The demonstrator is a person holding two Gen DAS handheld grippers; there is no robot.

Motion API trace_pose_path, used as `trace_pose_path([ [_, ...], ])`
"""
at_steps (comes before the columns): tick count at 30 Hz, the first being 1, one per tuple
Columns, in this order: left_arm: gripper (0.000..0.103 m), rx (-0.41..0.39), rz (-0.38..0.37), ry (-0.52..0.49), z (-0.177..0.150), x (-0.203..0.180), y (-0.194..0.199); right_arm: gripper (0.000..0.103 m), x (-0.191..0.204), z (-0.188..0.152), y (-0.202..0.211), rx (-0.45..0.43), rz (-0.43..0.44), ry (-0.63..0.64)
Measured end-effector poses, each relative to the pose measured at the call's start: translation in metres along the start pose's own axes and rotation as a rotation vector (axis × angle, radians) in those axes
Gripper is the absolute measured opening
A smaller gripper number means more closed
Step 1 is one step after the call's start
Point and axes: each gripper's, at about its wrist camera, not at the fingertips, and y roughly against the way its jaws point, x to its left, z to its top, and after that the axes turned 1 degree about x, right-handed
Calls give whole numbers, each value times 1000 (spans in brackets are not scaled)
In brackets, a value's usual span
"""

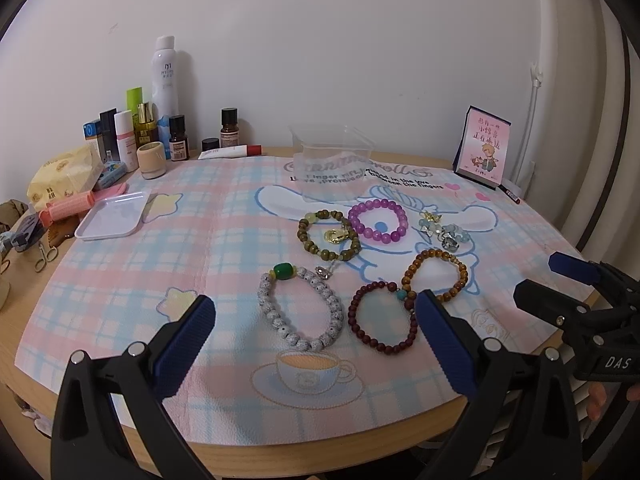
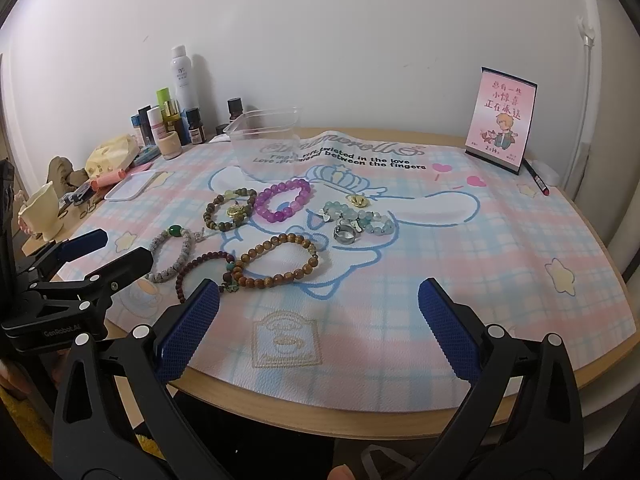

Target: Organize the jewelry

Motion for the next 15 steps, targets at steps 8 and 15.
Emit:
trace_pose_path([
  [8,98,3,-13,16,5,6,-7,95,-3,5,-6,11,17,-25],
  [15,98,6,-72,-1,28,15,-18,95,-11,23,-19,36,38,-53],
])
